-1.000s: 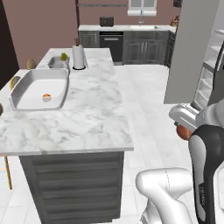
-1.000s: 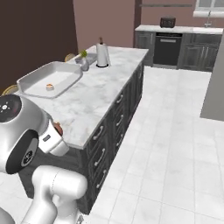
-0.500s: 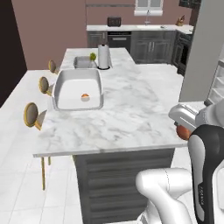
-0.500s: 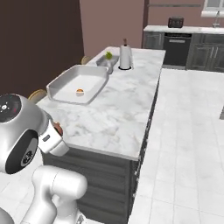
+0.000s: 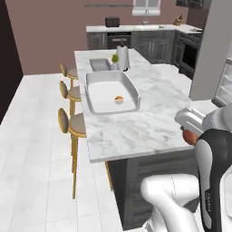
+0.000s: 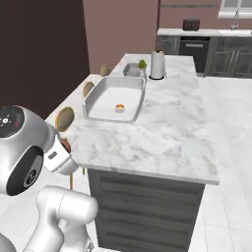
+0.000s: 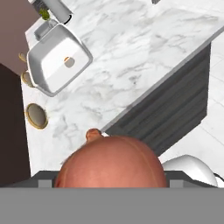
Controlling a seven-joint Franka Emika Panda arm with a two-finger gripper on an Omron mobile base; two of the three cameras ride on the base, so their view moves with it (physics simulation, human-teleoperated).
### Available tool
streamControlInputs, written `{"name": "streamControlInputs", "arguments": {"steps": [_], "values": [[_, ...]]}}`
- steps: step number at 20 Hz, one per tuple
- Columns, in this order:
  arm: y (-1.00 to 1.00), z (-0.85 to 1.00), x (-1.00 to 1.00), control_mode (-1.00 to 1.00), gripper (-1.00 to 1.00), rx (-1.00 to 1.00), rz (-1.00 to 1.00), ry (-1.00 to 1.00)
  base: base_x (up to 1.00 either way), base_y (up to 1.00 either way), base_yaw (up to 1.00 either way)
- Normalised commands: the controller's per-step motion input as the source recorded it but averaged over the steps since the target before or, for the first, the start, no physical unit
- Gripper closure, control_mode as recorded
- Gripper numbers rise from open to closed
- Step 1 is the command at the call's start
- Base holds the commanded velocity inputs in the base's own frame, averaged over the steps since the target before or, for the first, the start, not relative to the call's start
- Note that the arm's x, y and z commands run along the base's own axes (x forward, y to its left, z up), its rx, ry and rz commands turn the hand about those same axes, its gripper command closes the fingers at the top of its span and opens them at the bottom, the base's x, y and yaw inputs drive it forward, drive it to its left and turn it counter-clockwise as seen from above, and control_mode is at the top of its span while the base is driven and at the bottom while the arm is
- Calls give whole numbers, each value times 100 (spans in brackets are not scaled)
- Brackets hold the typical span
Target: Place the cold items (onion and orange) from the fridge in one tupperware on the dining counter. Place the warm items (hot dog and kebab skewer) in the stove area in another tupperware.
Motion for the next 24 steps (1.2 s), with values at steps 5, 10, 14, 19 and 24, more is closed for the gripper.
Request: {"name": "streamControlInputs", "arguments": {"steps": [5,10,14,19,24], "values": [[0,0,0,100,100,0,0,0,0,100,-43],[0,0,0,100,100,0,0,0,0,95,-56],[0,0,0,100,100,0,0,0,-1,93,-57],[0,0,0,100,100,0,0,0,-2,88,-58],[0,0,0,100,100,0,0,0,-2,95,-54]]}}
